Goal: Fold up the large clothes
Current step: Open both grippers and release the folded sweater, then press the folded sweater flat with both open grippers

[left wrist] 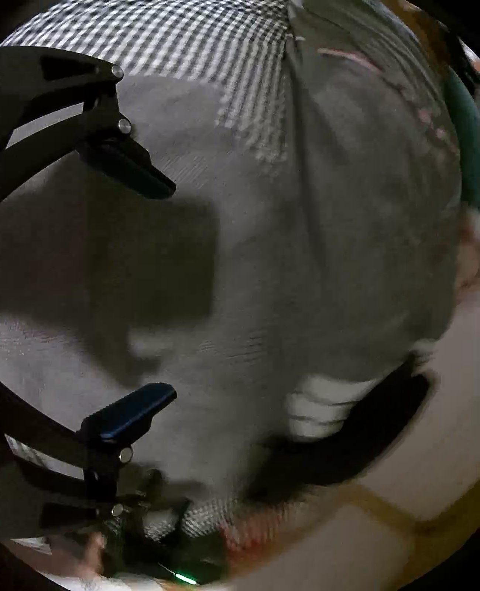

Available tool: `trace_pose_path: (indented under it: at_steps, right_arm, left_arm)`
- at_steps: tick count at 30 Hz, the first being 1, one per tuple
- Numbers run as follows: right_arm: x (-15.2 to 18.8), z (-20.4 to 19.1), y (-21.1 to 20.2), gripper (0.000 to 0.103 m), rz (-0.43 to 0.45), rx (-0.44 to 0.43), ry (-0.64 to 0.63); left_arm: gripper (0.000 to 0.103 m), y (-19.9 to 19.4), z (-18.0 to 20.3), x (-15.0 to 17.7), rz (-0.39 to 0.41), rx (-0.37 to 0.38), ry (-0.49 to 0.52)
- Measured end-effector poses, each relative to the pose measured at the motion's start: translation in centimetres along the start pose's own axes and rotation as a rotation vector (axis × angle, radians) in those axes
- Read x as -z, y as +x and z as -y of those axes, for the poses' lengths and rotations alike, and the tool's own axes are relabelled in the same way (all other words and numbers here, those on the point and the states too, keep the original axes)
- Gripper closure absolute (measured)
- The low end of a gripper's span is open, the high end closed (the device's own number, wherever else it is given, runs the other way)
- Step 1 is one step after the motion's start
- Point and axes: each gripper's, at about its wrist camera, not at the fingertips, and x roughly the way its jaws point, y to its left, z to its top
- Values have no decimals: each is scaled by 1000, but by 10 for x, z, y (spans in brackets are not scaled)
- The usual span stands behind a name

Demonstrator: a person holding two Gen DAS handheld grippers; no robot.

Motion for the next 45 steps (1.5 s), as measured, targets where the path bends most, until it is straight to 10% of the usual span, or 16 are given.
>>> trace_pose_path:
  at_steps: [4, 12, 19, 45]
  right_arm:
    - [14, -2, 26, 3, -16, 44, -1]
    - [56, 3, -38, 3, 104, 73, 84]
    - [92, 10, -7, 3, 53, 30, 93]
    - [92, 5, -8, 2, 68, -3, 80]
  left_arm:
    - [4, 50, 8, 28, -31, -139, 46]
    - [5, 2, 4, 46, 15, -103, 5]
    - [4, 24, 3, 77, 37, -195, 70]
    - [4, 0, 6, 93, 123, -143, 14]
